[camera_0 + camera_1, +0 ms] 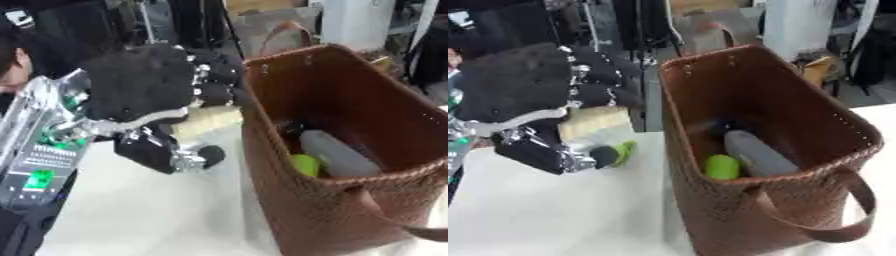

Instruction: Pick up objects on the table and place them in the box.

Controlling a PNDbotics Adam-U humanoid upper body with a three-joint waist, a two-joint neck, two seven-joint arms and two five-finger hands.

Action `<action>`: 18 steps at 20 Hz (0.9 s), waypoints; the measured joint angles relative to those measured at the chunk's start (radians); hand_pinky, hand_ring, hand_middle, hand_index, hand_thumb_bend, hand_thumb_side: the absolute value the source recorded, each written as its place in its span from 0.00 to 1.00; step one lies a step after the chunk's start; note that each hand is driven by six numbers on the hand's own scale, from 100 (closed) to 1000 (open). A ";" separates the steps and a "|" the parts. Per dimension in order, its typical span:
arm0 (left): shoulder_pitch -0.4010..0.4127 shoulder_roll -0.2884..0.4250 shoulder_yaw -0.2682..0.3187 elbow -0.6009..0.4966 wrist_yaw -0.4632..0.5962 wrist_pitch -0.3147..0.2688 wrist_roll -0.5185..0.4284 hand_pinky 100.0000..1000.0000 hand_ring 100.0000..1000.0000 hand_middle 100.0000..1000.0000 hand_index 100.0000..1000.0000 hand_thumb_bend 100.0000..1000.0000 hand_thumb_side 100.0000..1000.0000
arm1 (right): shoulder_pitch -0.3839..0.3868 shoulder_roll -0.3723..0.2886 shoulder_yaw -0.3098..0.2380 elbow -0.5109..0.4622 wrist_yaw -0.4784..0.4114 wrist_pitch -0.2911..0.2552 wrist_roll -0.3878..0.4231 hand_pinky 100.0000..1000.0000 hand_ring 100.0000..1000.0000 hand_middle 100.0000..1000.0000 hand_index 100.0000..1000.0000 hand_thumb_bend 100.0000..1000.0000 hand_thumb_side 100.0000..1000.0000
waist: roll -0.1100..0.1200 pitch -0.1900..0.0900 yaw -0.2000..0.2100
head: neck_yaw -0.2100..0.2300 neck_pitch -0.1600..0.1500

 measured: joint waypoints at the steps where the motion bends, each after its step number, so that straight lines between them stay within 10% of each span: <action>1: -0.007 0.001 0.000 0.000 0.002 0.005 -0.005 0.21 0.45 0.50 0.39 0.39 0.22 | 0.000 0.000 0.000 0.000 -0.001 -0.001 0.001 0.81 0.73 0.66 0.76 0.00 0.99 | 0.001 0.000 -0.001 | 0.002 0.001; 18: -0.176 0.027 0.002 0.115 0.017 0.030 -0.030 0.22 0.45 0.51 0.39 0.47 0.23 | 0.008 -0.012 0.004 0.000 -0.008 -0.013 0.013 0.81 0.73 0.66 0.75 0.00 1.00 | 0.010 -0.008 -0.026 | 0.050 0.012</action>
